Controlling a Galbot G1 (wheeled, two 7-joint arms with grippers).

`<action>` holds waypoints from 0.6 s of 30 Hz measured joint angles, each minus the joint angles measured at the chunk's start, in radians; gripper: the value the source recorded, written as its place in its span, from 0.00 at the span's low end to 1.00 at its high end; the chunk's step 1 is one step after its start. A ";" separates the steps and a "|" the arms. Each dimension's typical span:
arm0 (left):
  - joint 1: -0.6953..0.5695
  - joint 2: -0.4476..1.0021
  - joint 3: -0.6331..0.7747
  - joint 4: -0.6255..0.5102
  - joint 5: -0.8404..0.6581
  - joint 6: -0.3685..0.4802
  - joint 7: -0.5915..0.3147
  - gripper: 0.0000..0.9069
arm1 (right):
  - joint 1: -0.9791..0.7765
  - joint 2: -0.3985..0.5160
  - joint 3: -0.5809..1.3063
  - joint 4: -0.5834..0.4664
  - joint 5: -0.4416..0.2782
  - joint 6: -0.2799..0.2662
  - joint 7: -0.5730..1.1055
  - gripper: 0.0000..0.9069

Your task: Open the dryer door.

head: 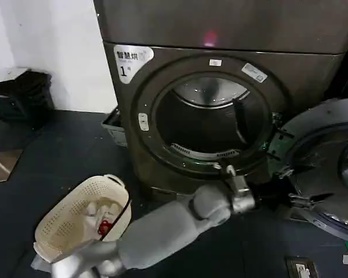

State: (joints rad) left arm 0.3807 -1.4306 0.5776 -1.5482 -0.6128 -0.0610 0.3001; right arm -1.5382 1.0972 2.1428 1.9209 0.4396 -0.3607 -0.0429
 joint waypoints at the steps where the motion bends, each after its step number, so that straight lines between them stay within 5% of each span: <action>1: 0.002 0.016 0.000 -0.012 -0.004 -0.002 -0.005 1.00 | 0.002 0.000 -0.001 0.001 0.000 0.000 0.000 1.00; 18: 0.078 0.381 -0.059 -0.277 -0.073 -0.035 -0.078 1.00 | 0.027 -0.014 0.015 0.030 -0.069 0.016 0.003 1.00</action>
State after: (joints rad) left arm 0.4591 -1.0500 0.5182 -1.8249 -0.6861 -0.0961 0.2219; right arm -1.5116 1.0834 2.1575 1.9512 0.3705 -0.3447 -0.0397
